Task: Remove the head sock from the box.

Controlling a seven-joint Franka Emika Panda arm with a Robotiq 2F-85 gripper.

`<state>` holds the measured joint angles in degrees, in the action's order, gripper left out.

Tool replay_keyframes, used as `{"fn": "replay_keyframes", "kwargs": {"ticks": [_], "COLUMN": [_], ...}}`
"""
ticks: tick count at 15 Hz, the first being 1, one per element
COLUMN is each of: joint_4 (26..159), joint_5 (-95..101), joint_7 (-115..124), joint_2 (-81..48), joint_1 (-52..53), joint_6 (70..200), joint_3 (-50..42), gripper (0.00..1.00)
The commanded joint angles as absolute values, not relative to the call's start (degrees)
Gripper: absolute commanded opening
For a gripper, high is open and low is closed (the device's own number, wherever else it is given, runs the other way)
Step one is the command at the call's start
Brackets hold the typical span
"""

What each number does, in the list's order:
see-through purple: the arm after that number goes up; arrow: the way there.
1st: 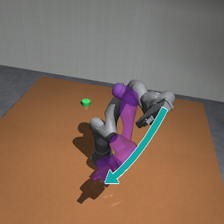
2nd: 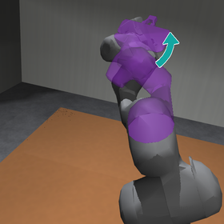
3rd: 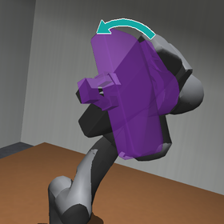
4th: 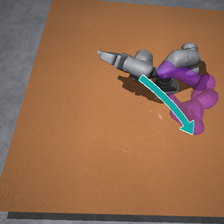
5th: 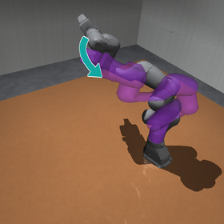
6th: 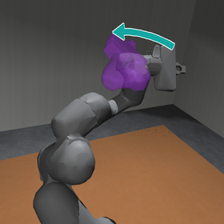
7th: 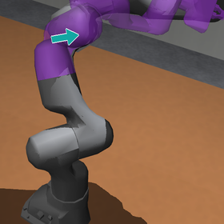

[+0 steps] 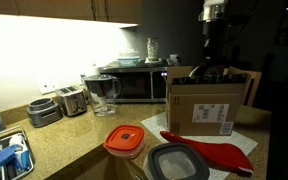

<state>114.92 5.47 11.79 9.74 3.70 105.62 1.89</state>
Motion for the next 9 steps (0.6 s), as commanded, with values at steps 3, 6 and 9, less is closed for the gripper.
{"fn": "replay_keyframes", "kwargs": {"ticks": [3, 6, 9], "joint_4": [108.33, 105.15, 102.72], "joint_5": [4.39, 4.31, 3.90], "joint_7": [9.16, 8.97, 8.54], "joint_2": [9.99, 9.68, 9.37], "joint_1": [3.04, 3.25, 3.52], "joint_6": [103.21, 103.03, 102.73], "joint_3": [2.21, 2.46, 2.77], "gripper": [0.00, 0.00, 0.00]}}
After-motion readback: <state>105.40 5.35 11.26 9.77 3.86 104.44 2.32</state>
